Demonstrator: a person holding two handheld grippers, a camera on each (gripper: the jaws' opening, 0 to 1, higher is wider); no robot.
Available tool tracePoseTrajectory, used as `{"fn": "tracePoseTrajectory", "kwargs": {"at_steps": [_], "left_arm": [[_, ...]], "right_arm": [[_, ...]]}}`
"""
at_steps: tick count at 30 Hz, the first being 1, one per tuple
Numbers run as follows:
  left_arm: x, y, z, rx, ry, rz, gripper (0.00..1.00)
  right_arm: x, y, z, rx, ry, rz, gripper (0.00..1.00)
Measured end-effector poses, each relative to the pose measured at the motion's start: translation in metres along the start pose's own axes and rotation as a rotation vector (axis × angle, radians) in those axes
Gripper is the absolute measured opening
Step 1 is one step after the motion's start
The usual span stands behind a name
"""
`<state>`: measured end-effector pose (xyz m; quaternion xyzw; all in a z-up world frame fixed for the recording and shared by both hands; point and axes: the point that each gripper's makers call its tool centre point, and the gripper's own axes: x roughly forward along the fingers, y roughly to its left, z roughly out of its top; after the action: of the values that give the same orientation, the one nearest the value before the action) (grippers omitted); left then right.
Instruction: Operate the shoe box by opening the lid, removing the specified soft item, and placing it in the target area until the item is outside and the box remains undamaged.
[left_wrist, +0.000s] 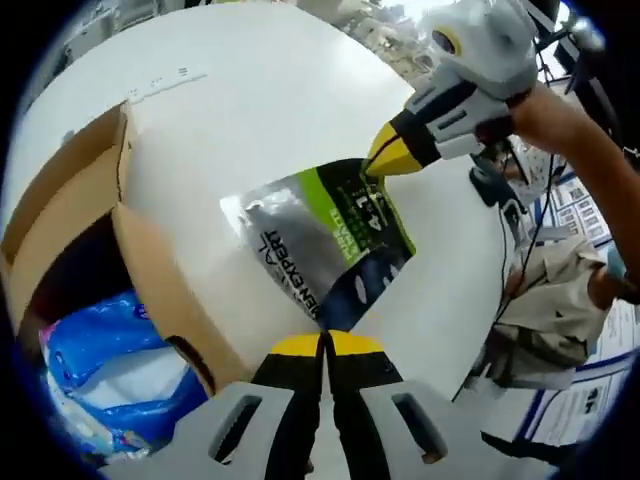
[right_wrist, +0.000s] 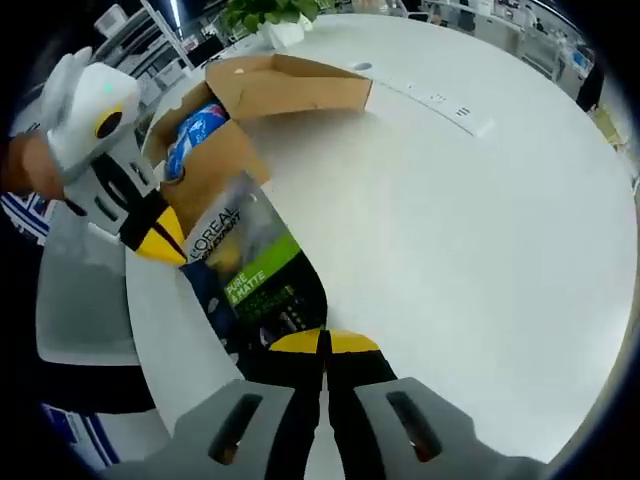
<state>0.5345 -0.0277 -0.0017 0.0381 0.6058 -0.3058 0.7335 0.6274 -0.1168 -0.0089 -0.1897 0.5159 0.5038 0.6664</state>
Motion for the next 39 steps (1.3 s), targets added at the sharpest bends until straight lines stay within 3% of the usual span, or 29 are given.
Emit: {"fn": "tracePoseTrajectory", "kwargs": {"at_steps": [11,15,21,25,27,35,37,39], "left_arm": [[0.012,-0.002,0.0,-0.007,-0.014,0.026,0.0],[0.013,-0.004,0.004,-0.003,-0.028,0.028,0.12],[0.013,-0.007,0.001,0.019,-0.014,0.018,0.18],[0.012,-0.01,0.002,0.011,-0.016,0.011,0.25],[0.011,-0.013,0.002,0.018,-0.012,0.003,0.3],[-0.001,-0.015,-0.001,0.019,-0.01,-0.005,0.3],[-0.009,-0.02,0.005,0.007,-0.047,-0.03,0.3],[-0.025,-0.035,0.013,-0.004,-0.109,-0.103,0.27]], "right_arm": [[0.007,-0.002,-0.012,0.006,0.009,-0.022,0.0],[0.012,-0.001,-0.017,0.01,0.009,-0.029,0.0],[0.015,0.002,-0.019,0.008,0.009,-0.029,0.01],[0.014,0.0,-0.017,0.028,-0.008,-0.042,0.13],[0.013,-0.002,-0.018,0.017,-0.009,-0.052,0.14],[0.011,-0.001,-0.014,0.01,-0.015,-0.053,0.11],[0.008,-0.003,-0.013,0.002,-0.018,-0.061,0.11],[-0.002,0.0,-0.011,0.014,-0.043,-0.077,0.1]]}}
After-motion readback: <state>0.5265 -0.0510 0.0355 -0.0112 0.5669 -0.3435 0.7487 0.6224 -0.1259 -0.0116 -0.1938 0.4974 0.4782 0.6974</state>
